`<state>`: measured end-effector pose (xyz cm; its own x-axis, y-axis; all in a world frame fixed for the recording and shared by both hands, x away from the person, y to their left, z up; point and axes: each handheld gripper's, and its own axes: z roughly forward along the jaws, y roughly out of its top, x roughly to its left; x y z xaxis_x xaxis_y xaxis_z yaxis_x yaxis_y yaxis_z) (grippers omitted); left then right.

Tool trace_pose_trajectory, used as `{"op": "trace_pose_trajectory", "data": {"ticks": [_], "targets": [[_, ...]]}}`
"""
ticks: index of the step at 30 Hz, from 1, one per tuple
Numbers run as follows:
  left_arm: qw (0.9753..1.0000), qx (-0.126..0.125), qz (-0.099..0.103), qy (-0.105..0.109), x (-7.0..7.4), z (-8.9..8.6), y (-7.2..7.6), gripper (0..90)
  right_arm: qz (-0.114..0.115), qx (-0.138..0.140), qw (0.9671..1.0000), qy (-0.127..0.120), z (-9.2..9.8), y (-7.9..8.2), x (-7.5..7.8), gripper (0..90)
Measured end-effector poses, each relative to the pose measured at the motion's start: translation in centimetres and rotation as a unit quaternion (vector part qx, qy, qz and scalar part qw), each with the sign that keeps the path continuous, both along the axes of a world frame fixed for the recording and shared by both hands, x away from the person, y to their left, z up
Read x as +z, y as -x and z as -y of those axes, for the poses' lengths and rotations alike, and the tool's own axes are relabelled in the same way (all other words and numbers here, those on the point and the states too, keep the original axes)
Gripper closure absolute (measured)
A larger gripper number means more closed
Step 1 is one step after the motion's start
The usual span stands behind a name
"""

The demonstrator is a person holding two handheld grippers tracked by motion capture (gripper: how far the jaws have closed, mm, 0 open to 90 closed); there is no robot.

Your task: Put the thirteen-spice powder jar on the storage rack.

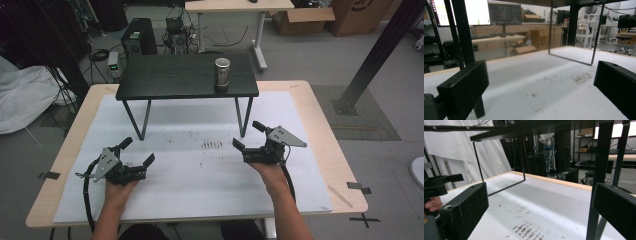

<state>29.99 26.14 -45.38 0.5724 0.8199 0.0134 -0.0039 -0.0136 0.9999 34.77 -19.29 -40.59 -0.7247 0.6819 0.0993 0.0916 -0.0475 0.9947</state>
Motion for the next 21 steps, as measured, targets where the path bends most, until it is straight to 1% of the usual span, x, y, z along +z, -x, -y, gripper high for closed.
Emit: {"op": "trace_pose_trajectory", "data": {"ticks": [4, 15, 17, 21], "targets": [[1.0, 0.0, 0.0, 0.0, 0.0, 0.0, 0.0, 0.2, -0.003, -0.002, 1.0, 0.003, -0.1, 0.0, -0.7, 0.1], [1.0, 0.0, 0.0, 0.001, 0.0, 0.0, 0.0, 0.2, -0.016, -0.009, 0.9998, -0.001, -0.3, 0.4, -3.3, 0.1], [1.0, 0.0, 0.0, 0.001, 0.0, 0.0, 0.0, 0.3, -0.02, -0.009, 0.9998, -0.001, -0.4, 0.4, -3.6, 0.1], [1.0, 0.0, 0.001, 0.001, 0.0, 0.0, 0.0, 0.2, -0.02, -0.009, 0.9998, 0.0, -0.5, 0.6, -4.1, 0.2]]}}
